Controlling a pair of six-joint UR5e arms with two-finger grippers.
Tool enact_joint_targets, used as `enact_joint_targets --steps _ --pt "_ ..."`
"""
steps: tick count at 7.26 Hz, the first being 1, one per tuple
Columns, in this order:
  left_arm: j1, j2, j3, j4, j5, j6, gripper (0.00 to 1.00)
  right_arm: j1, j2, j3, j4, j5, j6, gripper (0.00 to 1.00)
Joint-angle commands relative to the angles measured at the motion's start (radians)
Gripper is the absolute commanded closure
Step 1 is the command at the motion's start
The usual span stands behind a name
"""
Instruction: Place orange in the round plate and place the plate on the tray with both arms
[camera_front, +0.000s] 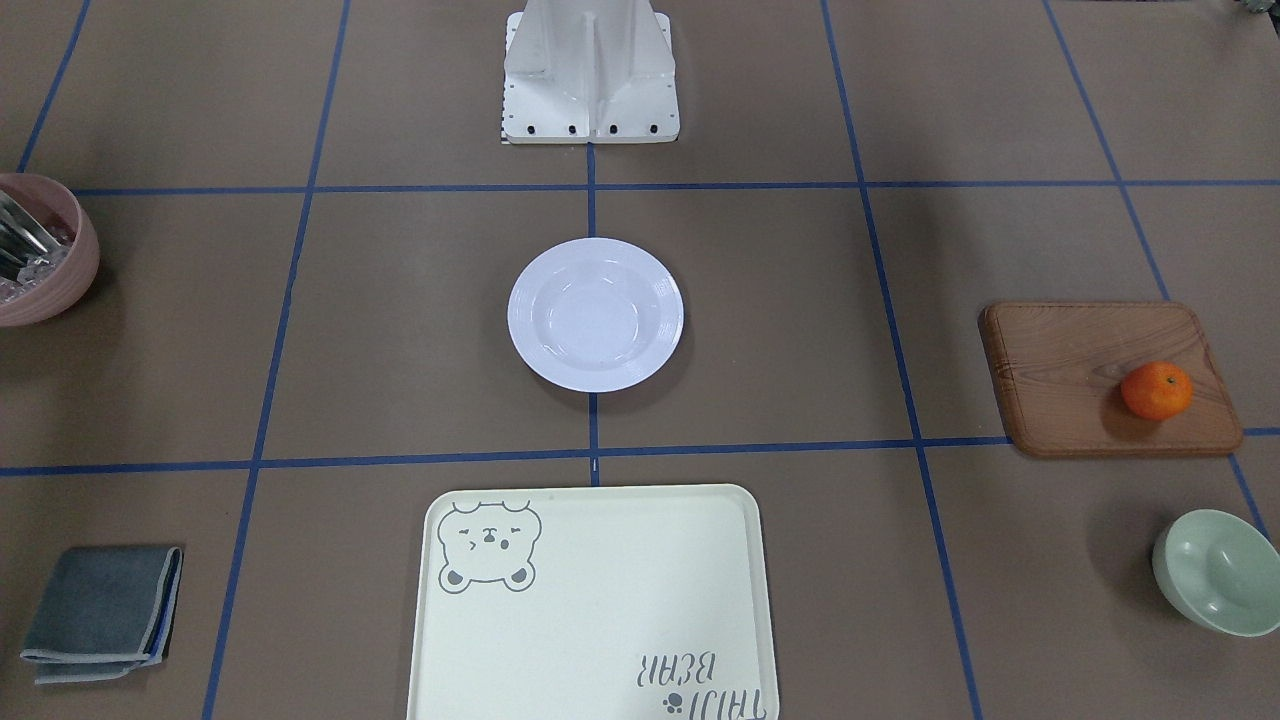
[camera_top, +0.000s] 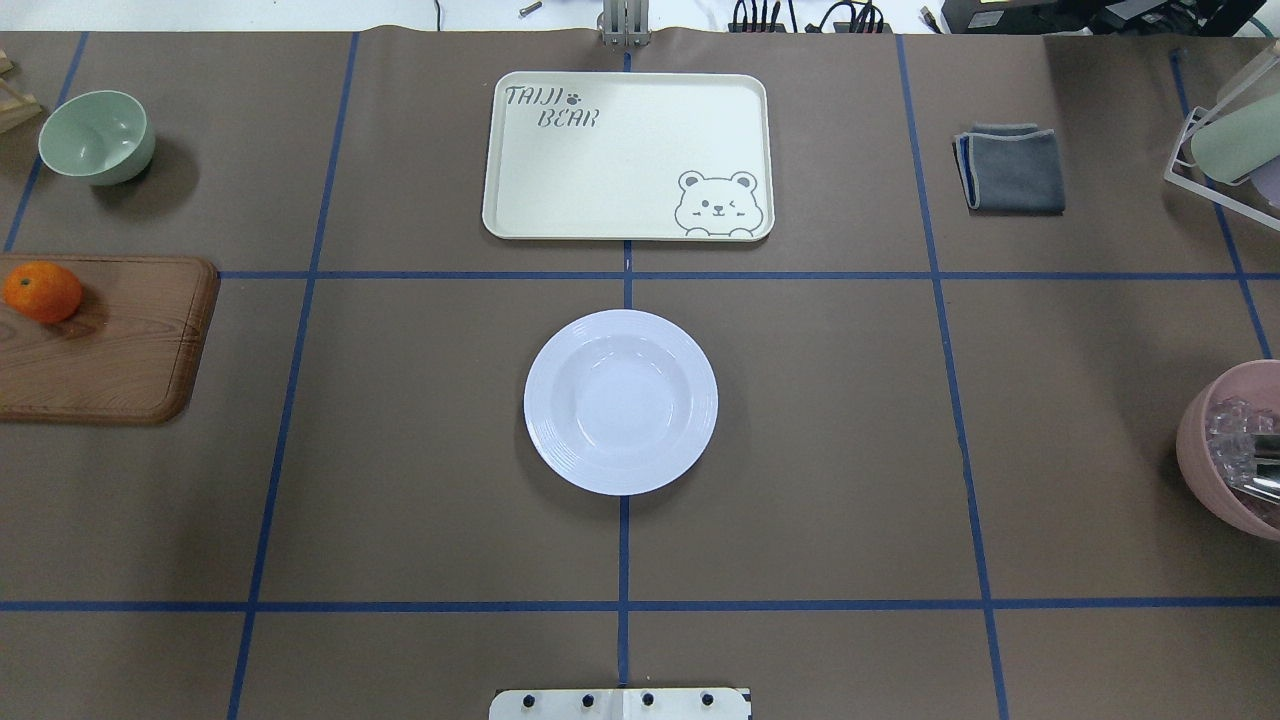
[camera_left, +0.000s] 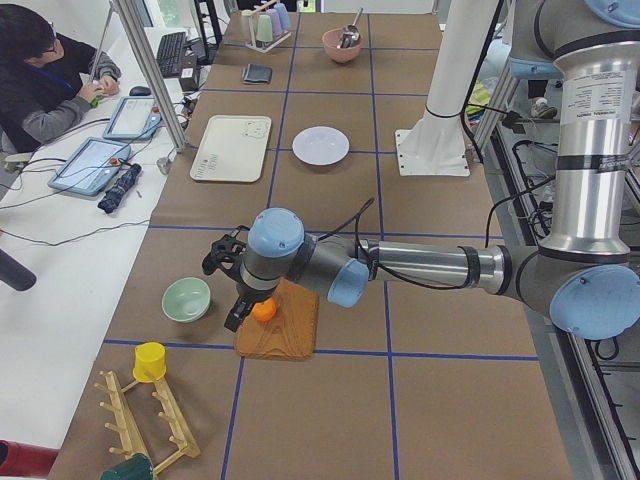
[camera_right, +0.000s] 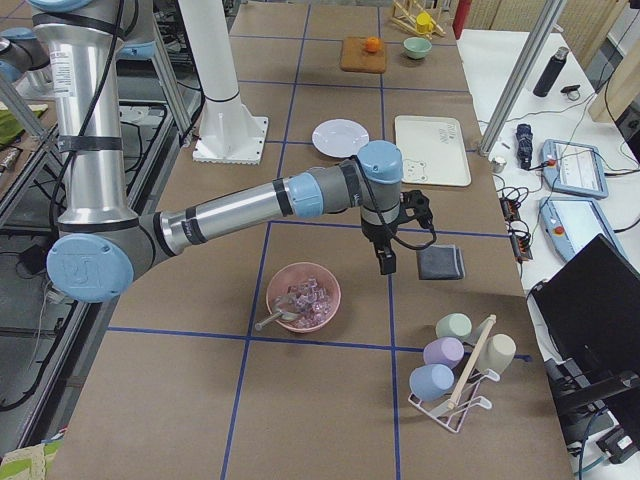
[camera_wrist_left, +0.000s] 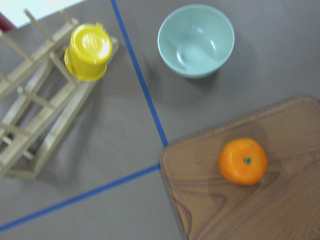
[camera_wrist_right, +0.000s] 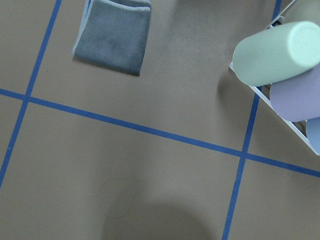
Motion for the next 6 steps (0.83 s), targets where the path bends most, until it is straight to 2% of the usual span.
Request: enact_joint_targets --steps 1,2,3,4,6 --pt "0.006 -0.026 0.005 -0.01 -0.008 -0.008 0.01 -0.004 0.029 0.004 0.066 0.005 0.142 0.0" --pt "0.059 -0.053 0.017 -0.01 -0.004 -0.008 0.02 -0.06 0.084 0.014 0.066 -0.004 0.312 0.0" --pt "0.104 -0.072 0.045 -0.012 -0.004 -0.026 0.02 -0.155 0.118 0.02 0.066 -0.057 0.434 0.0" --pt "0.126 -0.081 0.062 -0.015 -0.002 -0.13 0.01 -0.256 0.166 0.021 0.066 -0.14 0.581 0.0" --pt "0.223 -0.083 0.126 -0.127 0.004 -0.289 0.01 -0.435 0.207 0.049 0.068 -0.268 0.802 0.0"
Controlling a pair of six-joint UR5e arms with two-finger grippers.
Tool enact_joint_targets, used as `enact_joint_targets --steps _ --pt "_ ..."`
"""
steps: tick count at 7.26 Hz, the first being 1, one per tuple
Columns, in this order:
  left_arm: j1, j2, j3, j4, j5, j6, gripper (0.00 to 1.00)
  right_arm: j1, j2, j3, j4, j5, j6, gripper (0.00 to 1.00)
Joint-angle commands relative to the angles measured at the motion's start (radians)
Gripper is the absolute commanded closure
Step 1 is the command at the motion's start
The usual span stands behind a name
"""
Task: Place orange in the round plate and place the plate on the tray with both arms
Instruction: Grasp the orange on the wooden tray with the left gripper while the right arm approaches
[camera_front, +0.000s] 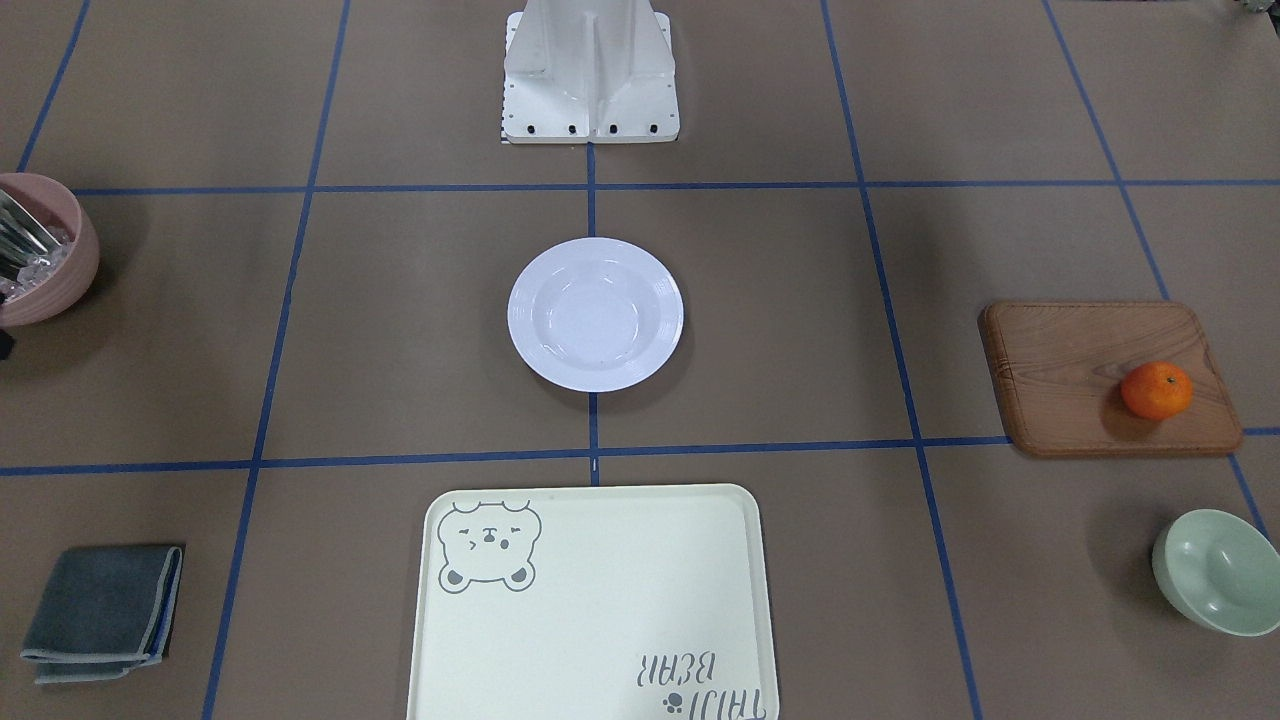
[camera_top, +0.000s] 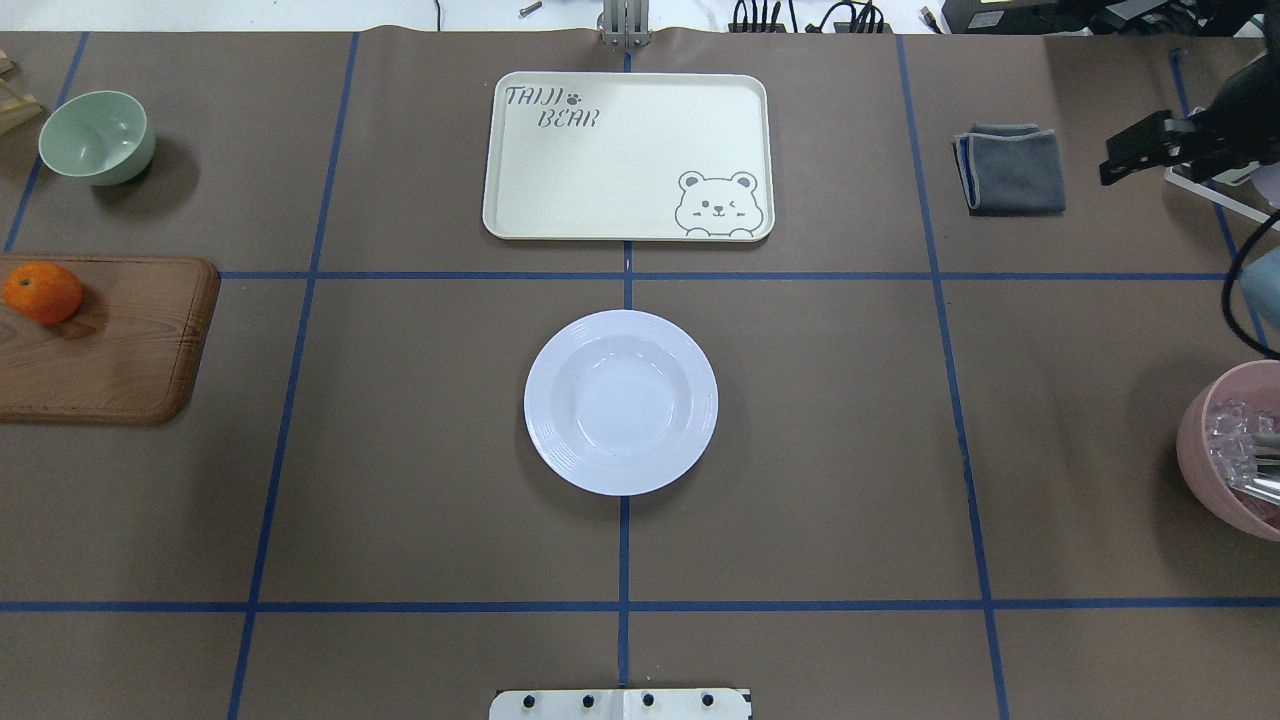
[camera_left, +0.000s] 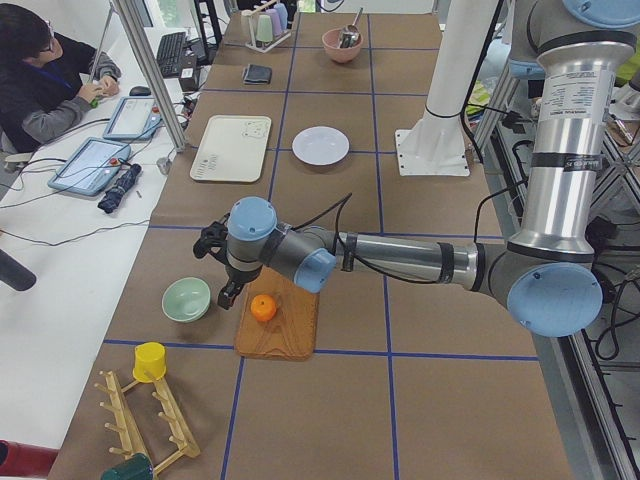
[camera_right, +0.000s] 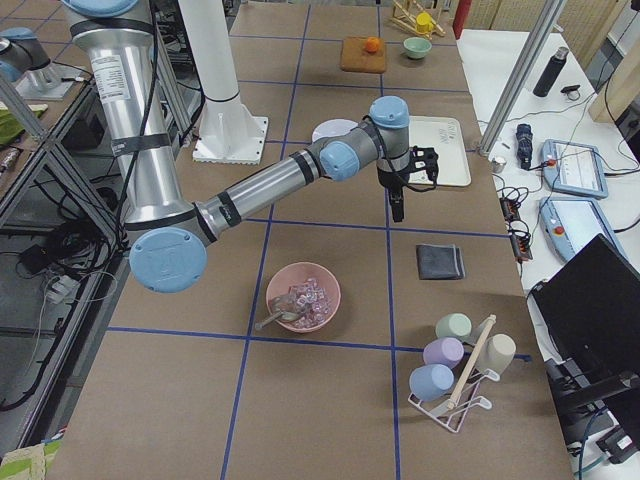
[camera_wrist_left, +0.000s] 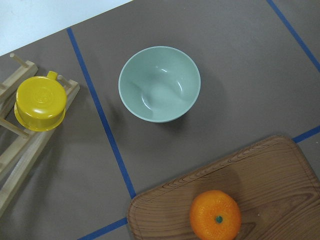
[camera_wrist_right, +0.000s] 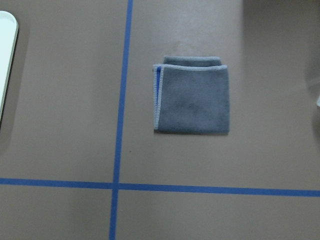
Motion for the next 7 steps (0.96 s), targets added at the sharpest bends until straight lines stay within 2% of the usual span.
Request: enact_joint_targets --steps 1,2,4,5,7 --pt "0.123 -0.011 0.077 -0.125 0.044 -0.185 0.02 -0.178 0.045 0.041 0.001 -0.116 0.22 0.0" --pt "0.163 -0.013 0.094 -0.165 0.111 -0.242 0.02 -0.215 0.048 0.057 0.032 -0.135 0.265 0.0" --pt "0.218 -0.014 0.129 -0.213 0.116 -0.306 0.02 -0.219 0.005 0.052 0.192 -0.109 0.389 0.0" --pt "0.223 -0.014 0.152 -0.226 0.12 -0.308 0.02 -0.22 -0.024 0.061 0.202 -0.109 0.382 0.0" --pt "0.257 -0.014 0.166 -0.225 0.193 -0.308 0.02 -0.228 -0.024 0.063 0.201 -0.118 0.385 0.0"
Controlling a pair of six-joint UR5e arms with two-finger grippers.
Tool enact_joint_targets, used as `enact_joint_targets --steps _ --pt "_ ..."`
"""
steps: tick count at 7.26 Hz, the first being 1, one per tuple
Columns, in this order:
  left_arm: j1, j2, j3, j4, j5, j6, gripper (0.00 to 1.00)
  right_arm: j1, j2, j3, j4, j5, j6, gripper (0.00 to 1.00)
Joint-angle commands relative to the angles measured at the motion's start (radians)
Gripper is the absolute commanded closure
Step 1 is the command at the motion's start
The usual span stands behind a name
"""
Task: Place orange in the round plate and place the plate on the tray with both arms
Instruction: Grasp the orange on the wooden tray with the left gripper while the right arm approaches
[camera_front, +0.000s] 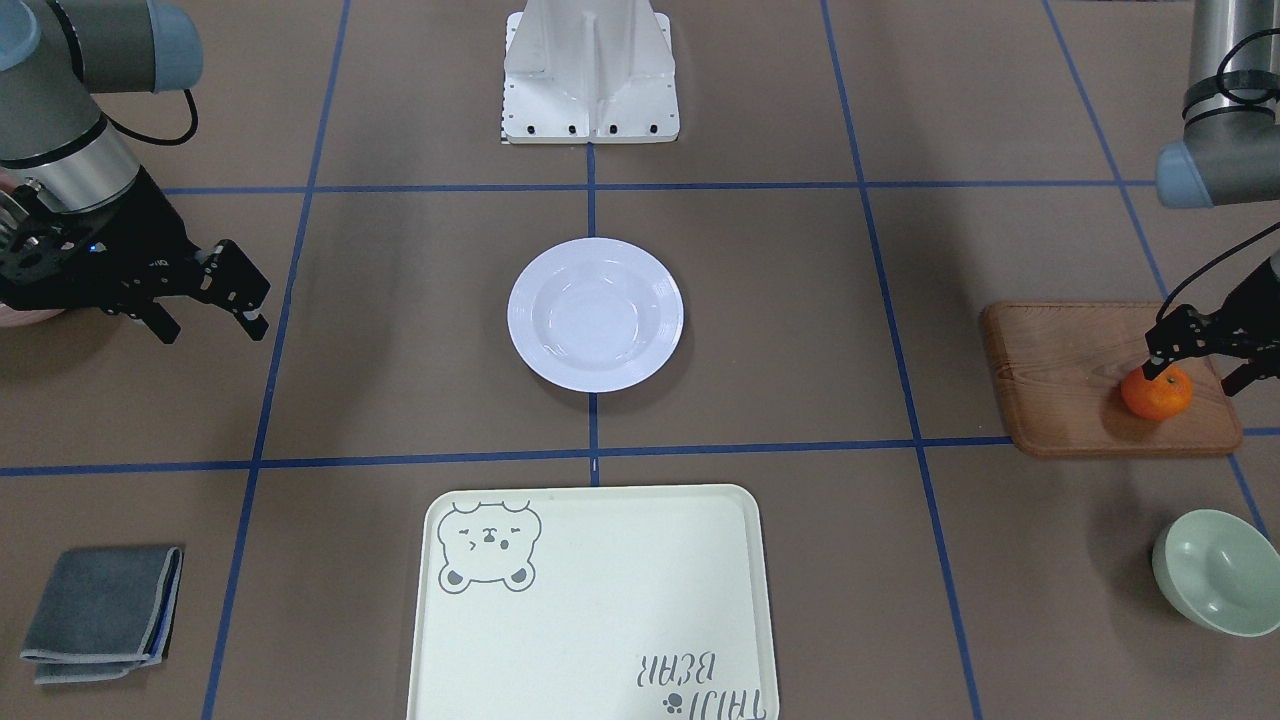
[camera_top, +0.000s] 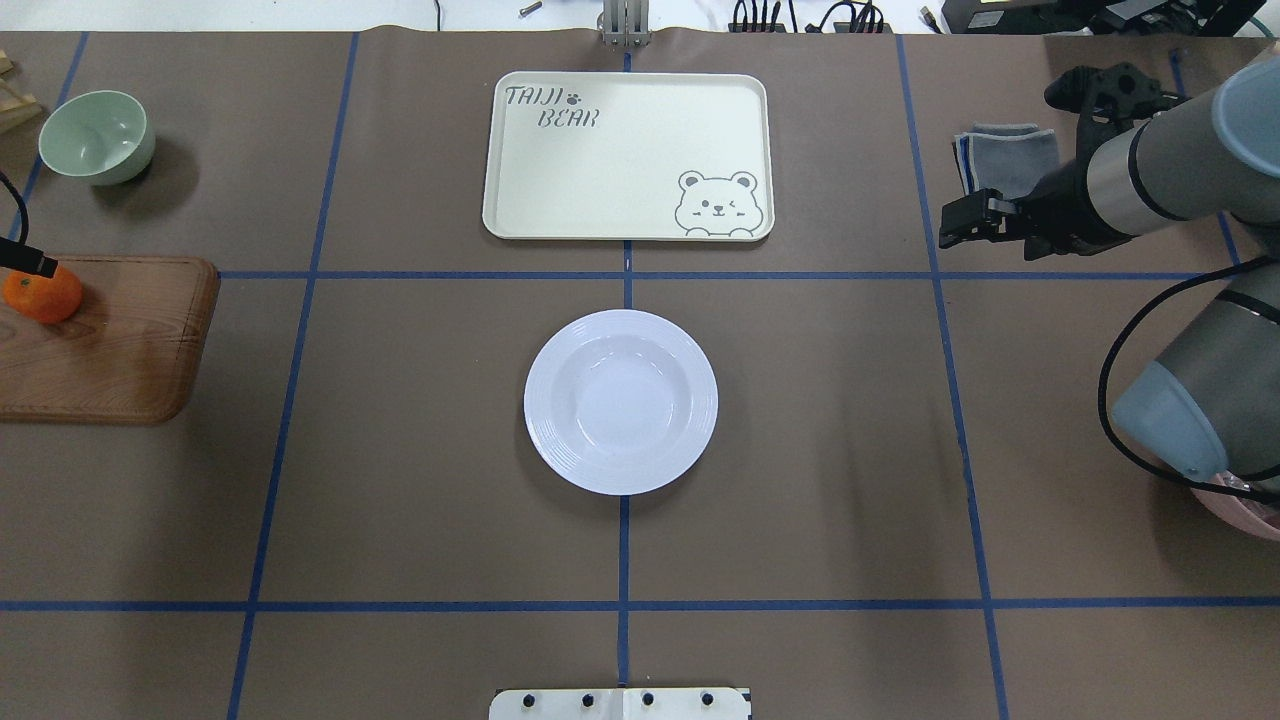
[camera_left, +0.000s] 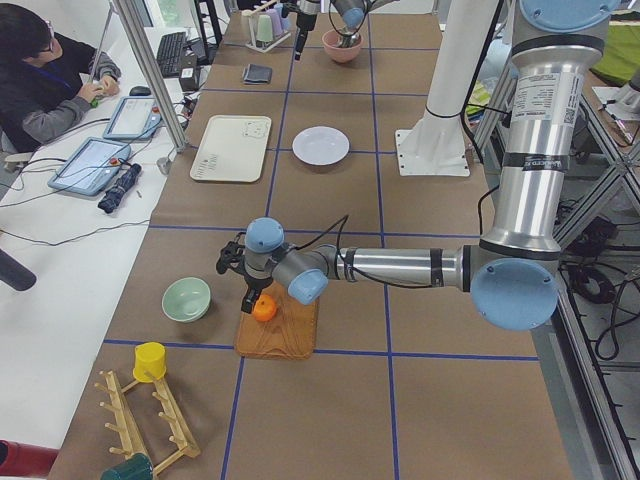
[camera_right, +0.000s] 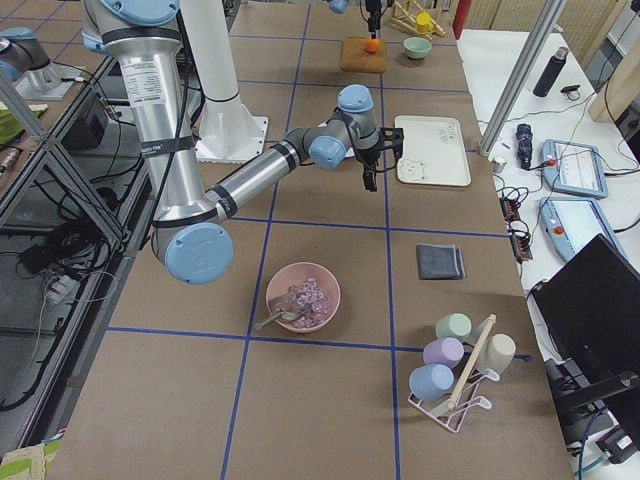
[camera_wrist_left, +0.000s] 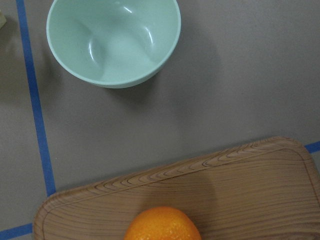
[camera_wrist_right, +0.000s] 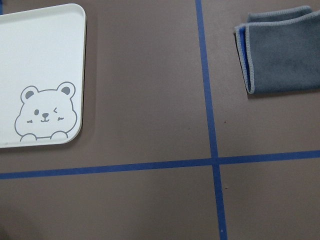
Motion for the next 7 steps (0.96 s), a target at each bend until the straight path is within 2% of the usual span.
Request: enact_joint_targets --steps 1,6,7 --pt "0.027 0.0 0.021 -0.003 0.041 -0.001 0.02 -0.003 -0.005 0.002 0.006 -0.005 0.004 0.0" --pt "0.07 0.0 0.116 -0.109 0.041 -0.002 0.02 -0.006 -0.007 0.0 0.006 -0.01 0.006 0.0" --pt "0.071 0.0 0.114 -0.111 0.041 -0.002 0.12 -0.008 -0.007 0.0 0.006 -0.012 0.006 0.0"
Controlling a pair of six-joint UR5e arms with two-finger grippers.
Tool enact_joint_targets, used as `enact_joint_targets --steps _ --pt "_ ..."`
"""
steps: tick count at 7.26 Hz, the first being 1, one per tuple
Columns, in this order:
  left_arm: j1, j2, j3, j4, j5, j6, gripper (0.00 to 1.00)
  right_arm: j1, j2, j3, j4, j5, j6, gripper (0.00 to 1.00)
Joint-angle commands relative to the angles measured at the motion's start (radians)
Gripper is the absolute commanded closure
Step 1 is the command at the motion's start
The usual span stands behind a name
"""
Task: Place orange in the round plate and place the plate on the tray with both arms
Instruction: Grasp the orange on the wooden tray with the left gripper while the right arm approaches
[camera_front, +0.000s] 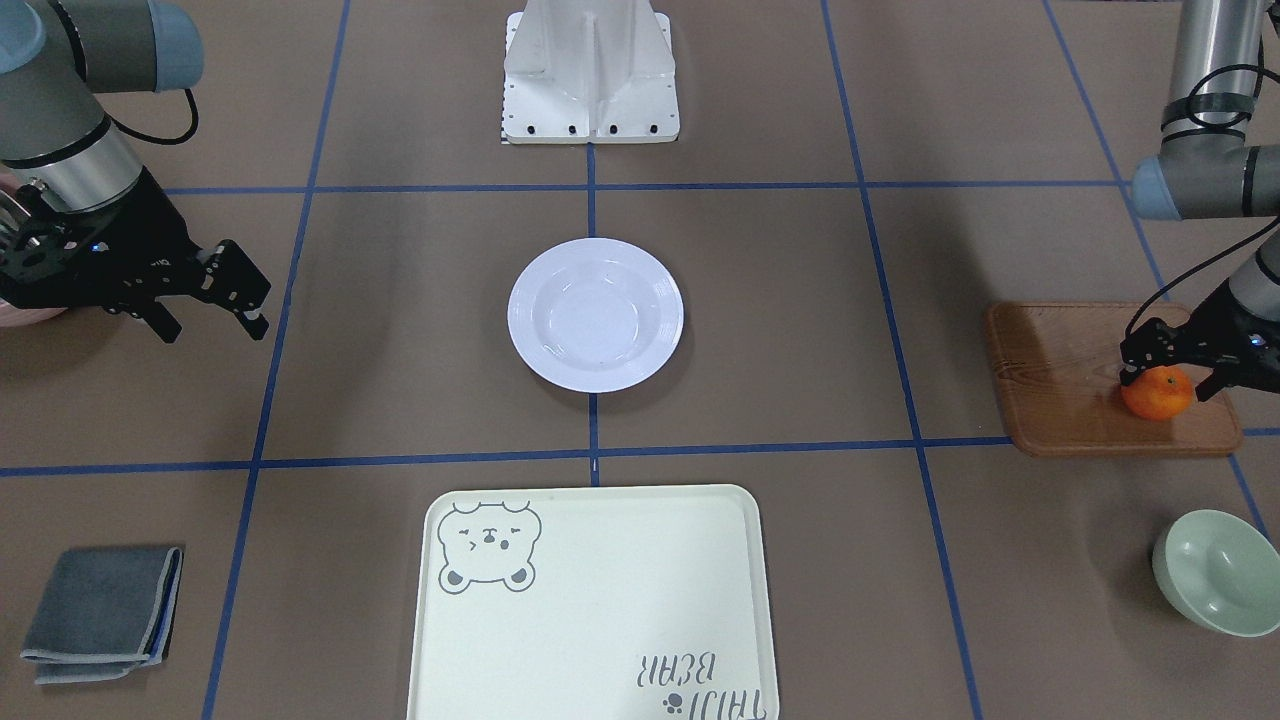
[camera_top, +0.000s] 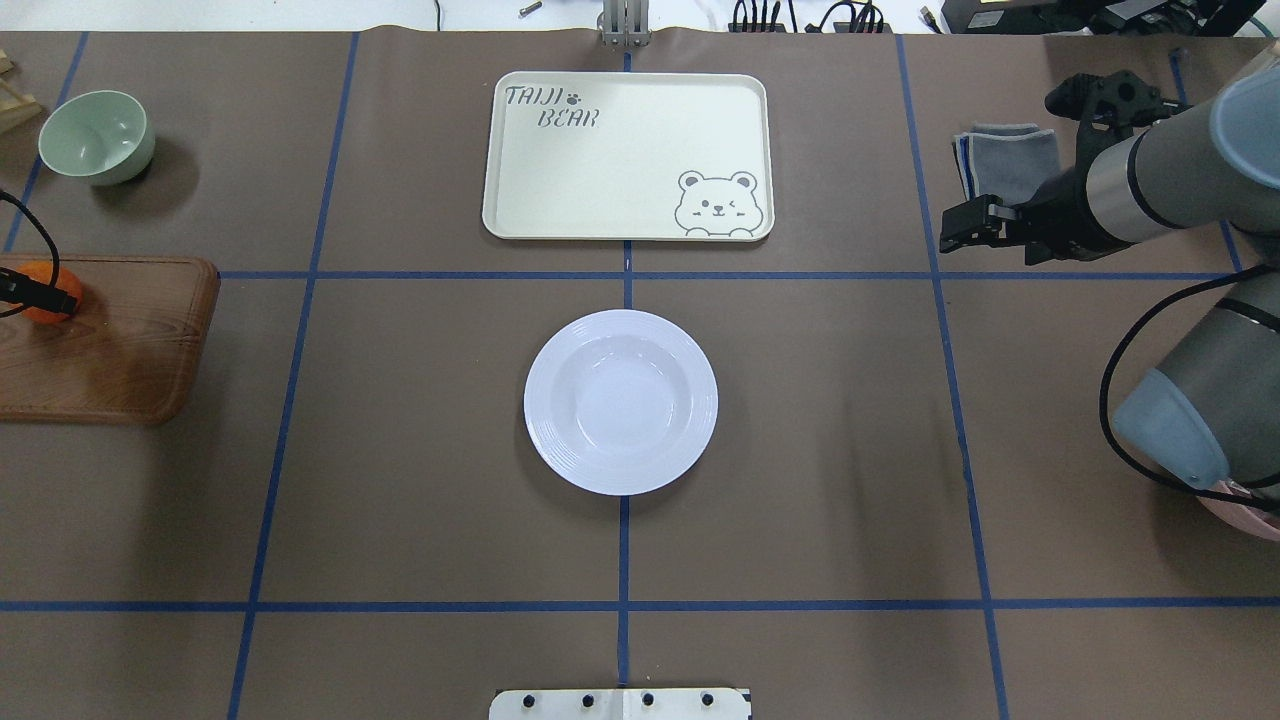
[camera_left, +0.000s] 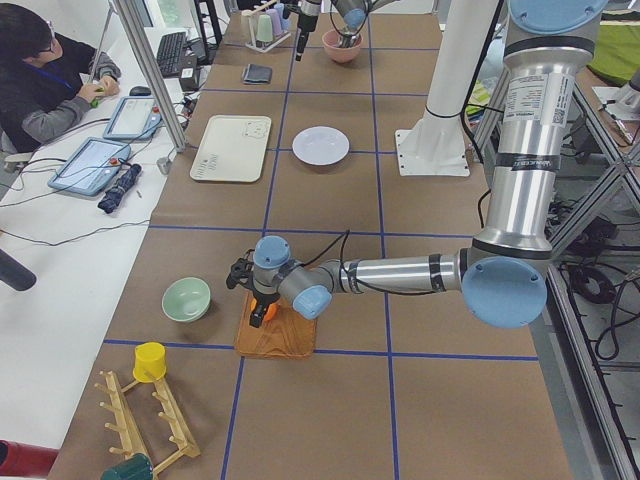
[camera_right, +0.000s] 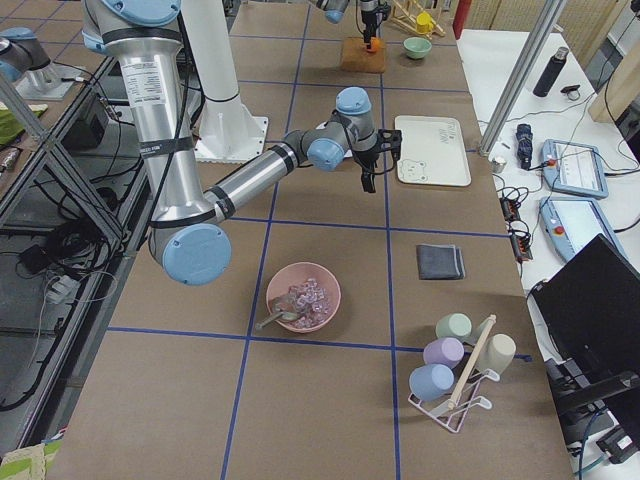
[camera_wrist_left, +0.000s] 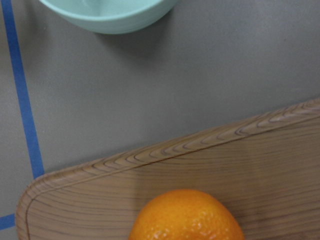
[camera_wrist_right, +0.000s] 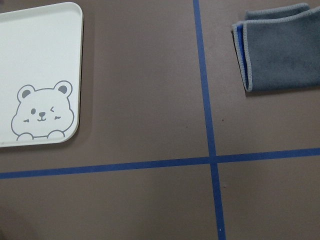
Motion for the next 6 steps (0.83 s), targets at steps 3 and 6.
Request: enact_joint_targets --steps 3,6 --pt "0.006 0.001 -0.051 -0.01 -0.012 -0.002 1.0 -0.001 0.002 -0.002 0.001 0.0 0.0 0.0" --pt "-0.002 -0.054 -0.262 0.086 -0.11 -0.209 1.0 -0.007 0.011 0.0 0.001 0.002 -0.002 0.0"
